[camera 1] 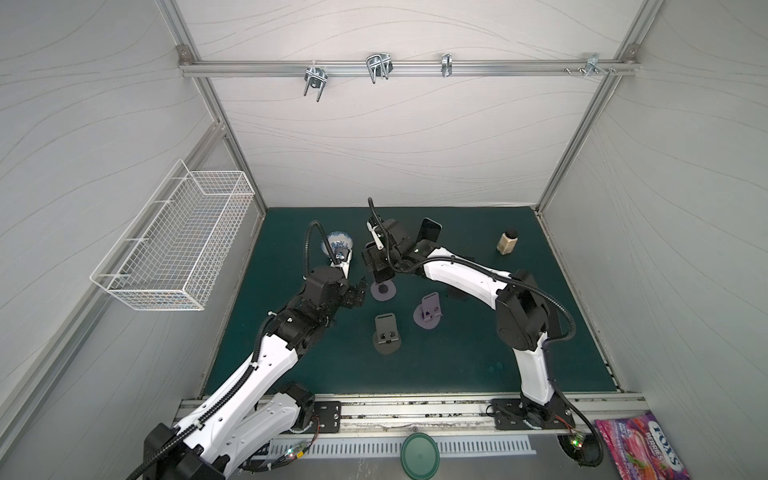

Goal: Remove the phone from the phone stand
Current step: 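Lower the right gripper fingers down around the pink phone's top edge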

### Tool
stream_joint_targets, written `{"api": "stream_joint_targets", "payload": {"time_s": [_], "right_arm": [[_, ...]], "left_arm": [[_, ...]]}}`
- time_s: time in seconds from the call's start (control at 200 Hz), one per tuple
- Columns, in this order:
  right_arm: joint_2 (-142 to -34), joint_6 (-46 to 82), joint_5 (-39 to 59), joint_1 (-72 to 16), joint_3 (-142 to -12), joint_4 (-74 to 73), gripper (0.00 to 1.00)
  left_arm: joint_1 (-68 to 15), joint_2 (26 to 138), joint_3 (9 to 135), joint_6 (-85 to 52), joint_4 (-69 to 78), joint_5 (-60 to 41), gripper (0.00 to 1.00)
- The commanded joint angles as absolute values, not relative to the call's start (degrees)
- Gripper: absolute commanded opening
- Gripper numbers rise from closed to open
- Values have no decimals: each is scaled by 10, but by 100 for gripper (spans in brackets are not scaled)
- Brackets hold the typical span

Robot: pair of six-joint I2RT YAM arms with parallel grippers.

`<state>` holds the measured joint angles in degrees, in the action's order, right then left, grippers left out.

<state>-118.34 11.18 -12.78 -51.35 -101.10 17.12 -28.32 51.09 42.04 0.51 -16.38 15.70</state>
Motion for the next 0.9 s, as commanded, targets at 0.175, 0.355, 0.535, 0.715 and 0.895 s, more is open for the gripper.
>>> {"api": "stream_joint_targets", "payload": {"time_s": [0.175, 0.355, 0.535, 0.715, 0.895], "right_arm": [[-1194, 117, -123, -510, -1017, 163, 87], [-1189, 116, -122, -510, -1012, 158, 85], [-1180, 114, -123, -510, -998, 147, 81], [-1173, 109, -124, -510, -995, 143, 79], [-1171, 104, -118, -511, -994, 132, 77]], "left_arm": [[-287, 502, 421, 13, -141, 164, 99], [-290, 503, 422, 14, -141, 165, 99], [-290, 505, 422, 13, -141, 166, 99], [-290, 507, 423, 14, -140, 166, 99], [-290, 508, 424, 18, -142, 177, 99]]}}
